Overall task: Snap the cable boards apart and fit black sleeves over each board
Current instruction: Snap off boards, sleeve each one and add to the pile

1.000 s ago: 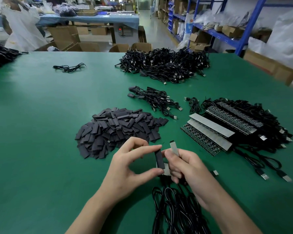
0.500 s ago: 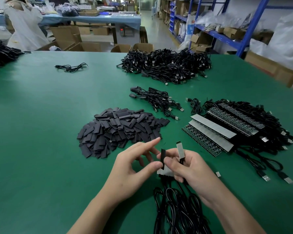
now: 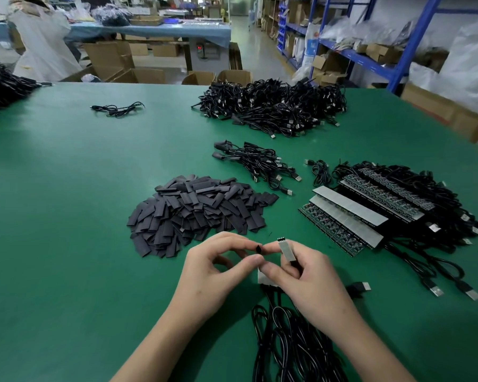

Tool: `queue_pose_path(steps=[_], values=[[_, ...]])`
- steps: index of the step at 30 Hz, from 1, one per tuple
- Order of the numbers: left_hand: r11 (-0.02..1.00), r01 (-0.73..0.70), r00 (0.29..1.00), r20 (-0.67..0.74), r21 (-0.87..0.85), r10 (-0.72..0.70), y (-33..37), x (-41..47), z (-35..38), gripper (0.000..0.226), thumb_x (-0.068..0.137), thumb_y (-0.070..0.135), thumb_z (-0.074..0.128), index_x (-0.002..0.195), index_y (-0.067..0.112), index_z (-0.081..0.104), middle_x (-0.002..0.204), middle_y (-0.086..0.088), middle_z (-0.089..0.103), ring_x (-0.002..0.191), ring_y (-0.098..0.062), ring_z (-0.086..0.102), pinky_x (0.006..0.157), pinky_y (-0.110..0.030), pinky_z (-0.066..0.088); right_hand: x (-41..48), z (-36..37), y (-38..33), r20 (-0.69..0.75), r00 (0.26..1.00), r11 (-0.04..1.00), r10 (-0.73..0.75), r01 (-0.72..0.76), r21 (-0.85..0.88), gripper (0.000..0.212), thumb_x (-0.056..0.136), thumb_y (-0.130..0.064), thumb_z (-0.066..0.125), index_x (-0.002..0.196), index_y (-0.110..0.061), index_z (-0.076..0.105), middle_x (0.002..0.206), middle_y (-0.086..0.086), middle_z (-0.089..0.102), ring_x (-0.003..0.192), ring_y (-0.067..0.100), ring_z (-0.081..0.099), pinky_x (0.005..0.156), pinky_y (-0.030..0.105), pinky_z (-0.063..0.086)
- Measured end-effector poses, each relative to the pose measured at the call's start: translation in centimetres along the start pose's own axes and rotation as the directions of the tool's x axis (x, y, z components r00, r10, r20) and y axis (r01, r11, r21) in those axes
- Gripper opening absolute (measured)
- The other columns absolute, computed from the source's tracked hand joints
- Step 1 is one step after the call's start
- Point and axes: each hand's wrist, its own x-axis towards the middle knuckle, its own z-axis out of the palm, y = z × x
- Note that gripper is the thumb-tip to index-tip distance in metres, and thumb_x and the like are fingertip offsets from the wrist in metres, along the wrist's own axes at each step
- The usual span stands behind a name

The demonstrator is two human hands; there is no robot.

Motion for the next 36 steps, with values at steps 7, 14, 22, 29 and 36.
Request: queue_pose_path(steps=[7,14,22,29,36], values=[[0.959,-0.114,0.987,-0.079,0.260,0.139,-0.2,0.0,-0.7,0.014,0.084,0.025,0.085,0.096,0.028,0.080,0.092,0.021,0.077,0.087,-0.001,0.074,0.080,-0.026,0.059,0.1,-0.9,0.4,0.051,0.998,0.999,0.046,-0.045,-0.018,0.014,0.100,-0.039,0.046,0.090,-0.030,0.047,0.070,-0.014,0.049,0.065,0.004,0.043,0.064,0.023,0.038],[0.841,-0.262,0.952,-0.017,0.474,0.306,-0.1,0.0,-1.3,0.020,0.088,0.043,0.075,0.095,0.025,0.081,0.093,0.021,0.074,0.086,0.004,0.070,0.076,-0.028,0.060,0.3,-1.2,0.4,0.103,0.994,0.996,0.022,-0.014,-0.083,0.020,0.106,-0.026,0.053,0.089,-0.027,0.064,0.077,-0.002,0.064,0.072,0.024,0.059,0.071,0.043,0.049],[0.677,-0.346,0.910,0.057,0.649,0.410,-0.5,0.3,-1.7,0.019,0.089,0.046,0.075,0.093,0.028,0.081,0.092,0.018,0.075,0.081,-0.002,0.068,0.075,-0.027,0.057,0.4,-1.0,1.3,0.055,0.997,0.967,-0.055,0.067,-0.244,0.024,0.104,-0.030,0.056,0.084,-0.033,0.069,0.080,-0.014,0.062,0.070,0.009,0.056,0.060,0.023,0.041],[0.623,-0.398,0.892,0.126,0.673,0.434,-0.7,0.4,-1.7,0.013,0.090,0.039,0.078,0.095,0.027,0.081,0.091,0.014,0.073,0.082,-0.010,0.068,0.070,-0.035,0.056,0.4,-0.8,1.3,0.042,0.998,0.959,-0.053,0.062,-0.276,0.025,0.101,-0.028,0.060,0.078,-0.033,0.069,0.083,-0.016,0.066,0.072,0.009,0.060,0.059,0.017,0.040],[0.604,-0.418,0.890,0.171,0.678,0.423,-0.6,0.5,-1.7,0.011,0.089,0.036,0.078,0.096,0.028,0.080,0.090,0.014,0.070,0.082,-0.011,0.064,0.069,-0.034,0.056,0.4,-0.7,1.4,0.059,0.997,0.961,-0.048,0.062,-0.270,0.023,0.093,-0.038,0.055,0.076,-0.034,0.070,0.078,-0.018,0.064,0.066,0.004,0.057,0.057,0.014,0.038]])
